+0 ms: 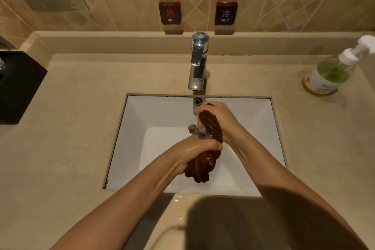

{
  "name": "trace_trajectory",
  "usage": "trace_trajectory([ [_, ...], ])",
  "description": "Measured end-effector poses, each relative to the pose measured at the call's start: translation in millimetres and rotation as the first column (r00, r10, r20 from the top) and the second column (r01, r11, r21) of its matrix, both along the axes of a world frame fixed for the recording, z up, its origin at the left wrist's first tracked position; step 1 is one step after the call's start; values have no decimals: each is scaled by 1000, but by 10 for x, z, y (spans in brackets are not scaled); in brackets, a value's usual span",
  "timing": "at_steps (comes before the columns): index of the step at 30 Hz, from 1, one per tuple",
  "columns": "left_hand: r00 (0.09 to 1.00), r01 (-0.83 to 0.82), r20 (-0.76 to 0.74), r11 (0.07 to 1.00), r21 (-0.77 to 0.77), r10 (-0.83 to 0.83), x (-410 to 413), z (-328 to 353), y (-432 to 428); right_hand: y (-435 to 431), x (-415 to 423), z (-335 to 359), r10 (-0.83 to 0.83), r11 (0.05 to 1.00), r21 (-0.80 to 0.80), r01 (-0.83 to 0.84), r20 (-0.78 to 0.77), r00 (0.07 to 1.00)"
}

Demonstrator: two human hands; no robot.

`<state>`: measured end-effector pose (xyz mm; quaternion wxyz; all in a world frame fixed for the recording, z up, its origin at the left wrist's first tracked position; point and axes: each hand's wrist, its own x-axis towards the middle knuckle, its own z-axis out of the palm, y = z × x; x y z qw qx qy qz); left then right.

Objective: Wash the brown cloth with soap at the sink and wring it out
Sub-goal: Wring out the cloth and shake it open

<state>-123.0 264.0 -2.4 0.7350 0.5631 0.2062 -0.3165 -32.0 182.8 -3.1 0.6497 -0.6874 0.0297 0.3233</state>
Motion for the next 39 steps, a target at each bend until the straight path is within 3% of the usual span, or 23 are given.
trace_trajectory([
  [10,997,81,-20,984,159,-79,59,-115,-40,54,-62,-99,192,931,-350,-109,210,959],
  [12,994,89,-73,990,110,-82,76,-110,-20,49,-40,-113,181,929,-355,-106,185,966],
  [16,982,-26,-191,982,-186,-11,93,-101,66,37,37,-70,30,961,-278,3,116,993],
  [19,981,-126,-182,942,-310,72,38,-131,119,31,46,-13,7,973,-232,9,67,998],
  [22,991,-122,-89,927,-355,96,-21,-154,222,5,23,-9,14,966,-260,11,95,995],
  [26,998,48,-19,983,-179,-53,-49,-37,212,33,-73,-39,201,899,-434,-58,290,936],
  [29,997,67,-18,980,-185,-72,-64,-32,166,61,-118,44,286,889,-444,-113,345,894],
  [31,998,-15,-61,963,-269,-1,-81,-42,164,-20,-3,156,371,894,-344,-286,211,905],
  [33,998,-45,-55,901,-432,23,-103,-14,152,-189,174,197,500,866,22,-500,15,866],
  [36,1000,9,-11,699,-715,-24,-144,88,73,-308,253,111,663,591,585,-555,40,747],
  [39,996,86,68,502,-860,-54,-170,130,-49,-104,44,7,657,262,870,-418,157,737],
])
